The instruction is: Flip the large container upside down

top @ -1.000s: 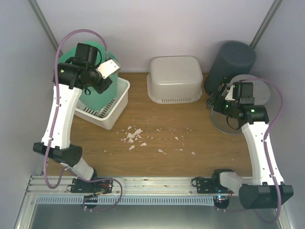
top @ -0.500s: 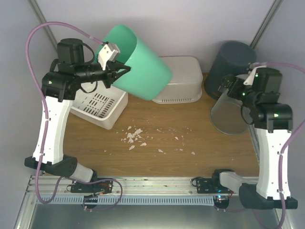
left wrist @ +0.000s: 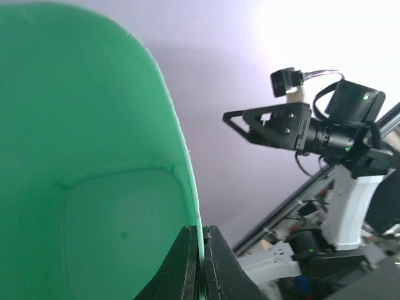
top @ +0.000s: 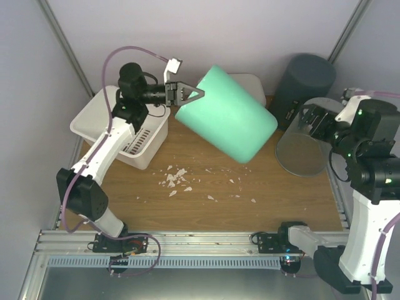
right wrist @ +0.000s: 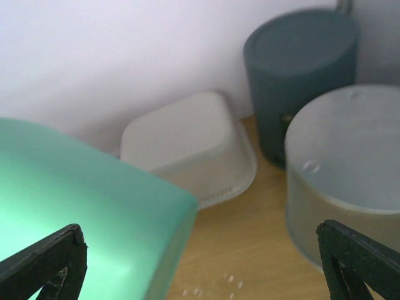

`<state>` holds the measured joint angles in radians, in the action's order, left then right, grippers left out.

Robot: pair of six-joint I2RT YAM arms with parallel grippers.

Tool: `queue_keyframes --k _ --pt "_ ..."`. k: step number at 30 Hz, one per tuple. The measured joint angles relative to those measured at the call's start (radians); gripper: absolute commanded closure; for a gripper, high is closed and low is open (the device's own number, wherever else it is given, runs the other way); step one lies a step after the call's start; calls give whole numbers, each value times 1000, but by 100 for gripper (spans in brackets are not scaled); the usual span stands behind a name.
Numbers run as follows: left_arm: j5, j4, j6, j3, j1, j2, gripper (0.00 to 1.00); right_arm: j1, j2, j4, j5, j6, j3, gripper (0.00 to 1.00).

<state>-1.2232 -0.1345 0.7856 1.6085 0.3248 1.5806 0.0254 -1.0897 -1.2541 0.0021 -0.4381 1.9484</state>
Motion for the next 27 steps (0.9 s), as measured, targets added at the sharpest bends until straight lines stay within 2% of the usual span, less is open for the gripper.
queue_keyframes --k 7,12,17,27 --pt "-13 -478 431 -143 62 77 100 0 69 -27 -275 -47 -104 0" --pt "49 -808 685 -261 109 154 100 0 89 -48 -330 -69 -104 0" --pt "117 -991 850 -366 186 227 100 0 101 -58 -340 -94 -114 0" --pt "348 -1294 1112 -536 315 377 100 0 109 -65 -332 -121 -168 0"
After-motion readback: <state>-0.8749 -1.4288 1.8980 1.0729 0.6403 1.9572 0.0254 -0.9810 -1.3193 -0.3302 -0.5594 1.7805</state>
